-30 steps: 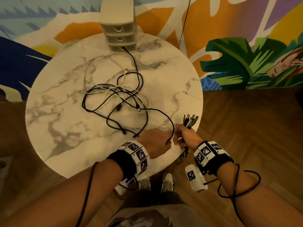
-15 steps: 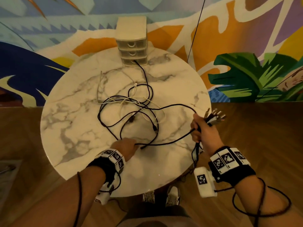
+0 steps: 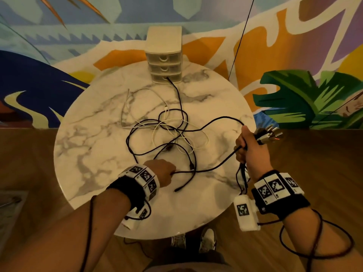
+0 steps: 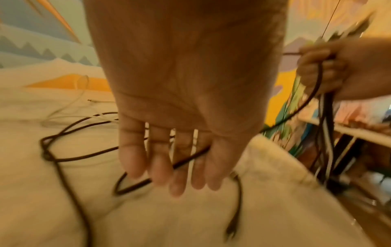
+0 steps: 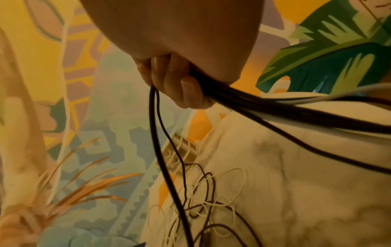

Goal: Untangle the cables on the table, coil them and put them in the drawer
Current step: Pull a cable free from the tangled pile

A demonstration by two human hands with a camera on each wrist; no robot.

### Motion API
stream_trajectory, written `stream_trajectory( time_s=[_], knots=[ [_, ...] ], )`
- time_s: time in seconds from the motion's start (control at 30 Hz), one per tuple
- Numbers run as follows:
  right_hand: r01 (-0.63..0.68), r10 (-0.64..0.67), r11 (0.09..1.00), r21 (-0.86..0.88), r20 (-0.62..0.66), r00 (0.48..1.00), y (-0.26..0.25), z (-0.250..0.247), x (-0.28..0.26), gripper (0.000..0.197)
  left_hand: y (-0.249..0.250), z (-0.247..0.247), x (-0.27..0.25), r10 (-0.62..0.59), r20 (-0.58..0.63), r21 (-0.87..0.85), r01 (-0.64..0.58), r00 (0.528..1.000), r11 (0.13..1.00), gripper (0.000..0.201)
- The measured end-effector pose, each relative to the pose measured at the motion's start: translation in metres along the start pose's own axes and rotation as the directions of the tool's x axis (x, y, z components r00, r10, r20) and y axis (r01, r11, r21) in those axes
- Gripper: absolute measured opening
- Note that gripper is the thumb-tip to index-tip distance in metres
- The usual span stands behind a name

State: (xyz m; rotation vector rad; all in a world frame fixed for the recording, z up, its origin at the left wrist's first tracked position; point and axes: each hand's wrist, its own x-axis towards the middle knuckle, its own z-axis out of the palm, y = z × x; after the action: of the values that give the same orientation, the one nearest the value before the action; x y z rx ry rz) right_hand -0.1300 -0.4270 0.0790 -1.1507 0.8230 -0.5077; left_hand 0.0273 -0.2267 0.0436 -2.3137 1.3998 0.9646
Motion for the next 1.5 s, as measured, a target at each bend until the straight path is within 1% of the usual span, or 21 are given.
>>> stream_trajectory(
  time_s=[0.07,0.13,0.17,0.2,0.27,0.33,0.4,0.47,0.57,0.7,0.77,0.83,0.9,0.93,1.0,1.1,1.23,1.3,1.37,1.43,1.5],
  knots=[
    [-0.022,0.025,0.998,0.06,-0.04,0.999,-0.005,-0.003,0.003,0.048,-0.004,0.007,-0.003,-0.082,-0.016,0.029,0.083,0.996,0.996,0.04],
    [-0.025,0.032,0.994,0.103,-0.066,0.997,-0.008,-0.005,0.005,0.048,0.001,0.015,-0.011,-0.161,-0.275,-0.02,0.162,0.948,0.987,0.042],
    [-0.021,0.031,0.992,0.125,-0.076,0.997,-0.007,-0.007,0.007,0.047,0.008,0.022,-0.014,-0.176,-0.364,-0.039,0.174,0.915,0.984,0.038],
    [-0.017,0.029,0.989,0.144,-0.079,0.996,-0.007,-0.006,0.007,0.046,0.015,0.03,-0.016,-0.172,-0.389,-0.027,0.176,0.905,0.984,0.038],
    [-0.01,0.025,0.987,0.163,-0.092,0.995,-0.006,-0.003,0.007,0.044,0.027,0.05,-0.018,-0.181,-0.323,-0.02,0.184,0.929,0.983,0.044],
    [-0.012,0.029,0.987,0.16,-0.106,0.994,-0.006,0.001,0.008,0.044,0.029,0.068,-0.014,-0.212,-0.26,-0.122,0.186,0.942,0.975,0.042],
    [-0.024,0.042,0.989,0.146,-0.119,0.992,-0.007,0.001,0.007,0.044,0.029,0.084,-0.007,-0.134,-0.204,-0.162,0.102,0.97,0.982,0.036],
    [-0.045,0.063,0.987,0.154,-0.114,0.991,-0.007,0.002,0.008,0.044,0.035,0.088,-0.003,-0.06,-0.161,-0.118,0.042,0.985,0.992,0.031],
    [-0.089,0.106,0.985,0.15,-0.106,0.989,-0.005,0.004,0.008,0.043,0.044,0.082,-0.001,-0.101,-0.22,-0.167,0.065,0.97,0.984,0.026],
    [-0.118,0.131,0.984,0.132,-0.095,0.987,-0.001,0.004,0.006,0.043,0.054,0.074,0.004,-0.16,-0.223,-0.247,0.103,0.962,0.964,0.039],
    [-0.149,0.155,0.984,0.101,-0.054,0.986,0.003,0.004,0.007,0.045,0.063,0.072,0.007,-0.137,-0.167,-0.202,0.102,0.976,0.974,0.03],
    [-0.181,0.18,0.983,0.017,0.027,0.983,0.008,0.006,0.006,0.048,0.076,0.065,0.008,-0.04,-0.129,-0.194,0.014,0.991,0.981,0.024],
    [-0.205,0.219,0.972,-0.114,0.124,0.968,0.013,0.006,0.003,0.051,0.091,0.053,0.007,0.04,-0.166,-0.315,-0.091,0.985,0.945,0.016],
    [-0.212,0.239,0.961,-0.177,0.154,0.959,0.015,0.004,0.0,0.052,0.095,0.049,0.008,0.02,-0.205,-0.398,-0.102,0.979,0.912,0.017],
    [-0.233,0.273,0.945,-0.23,0.162,0.948,0.021,-0.004,-0.004,0.051,0.102,0.044,0.013,-0.08,-0.218,-0.437,-0.025,0.973,0.899,0.031],
    [-0.273,0.31,0.936,-0.223,0.154,0.938,0.026,-0.009,-0.01,0.048,0.113,0.05,0.022,-0.183,-0.161,-0.331,0.122,0.97,0.936,0.06],
    [-0.278,0.316,0.941,-0.191,0.211,0.925,0.022,0.0,-0.015,0.048,0.135,0.041,0.046,-0.306,-0.126,-0.486,0.21,0.944,0.848,0.052],
    [-0.281,0.321,0.942,-0.183,0.249,0.914,0.018,0.003,-0.017,0.048,0.143,0.037,0.061,-0.241,-0.137,-0.488,0.146,0.961,0.861,0.041],
    [-0.272,0.316,0.943,-0.191,0.257,0.913,0.016,0.002,-0.018,0.048,0.145,0.034,0.073,-0.171,-0.074,-0.43,0.124,0.982,0.894,0.025],
    [-0.269,0.311,0.944,-0.193,0.241,0.919,0.015,-0.002,-0.016,0.049,0.144,0.031,0.077,-0.149,0.007,-0.412,0.139,0.989,0.901,0.026],
    [-0.272,0.312,0.944,-0.187,0.23,0.922,0.013,-0.003,-0.013,0.05,0.139,0.028,0.072,-0.184,0.037,-0.441,0.181,0.982,0.879,0.031]
  ],
)
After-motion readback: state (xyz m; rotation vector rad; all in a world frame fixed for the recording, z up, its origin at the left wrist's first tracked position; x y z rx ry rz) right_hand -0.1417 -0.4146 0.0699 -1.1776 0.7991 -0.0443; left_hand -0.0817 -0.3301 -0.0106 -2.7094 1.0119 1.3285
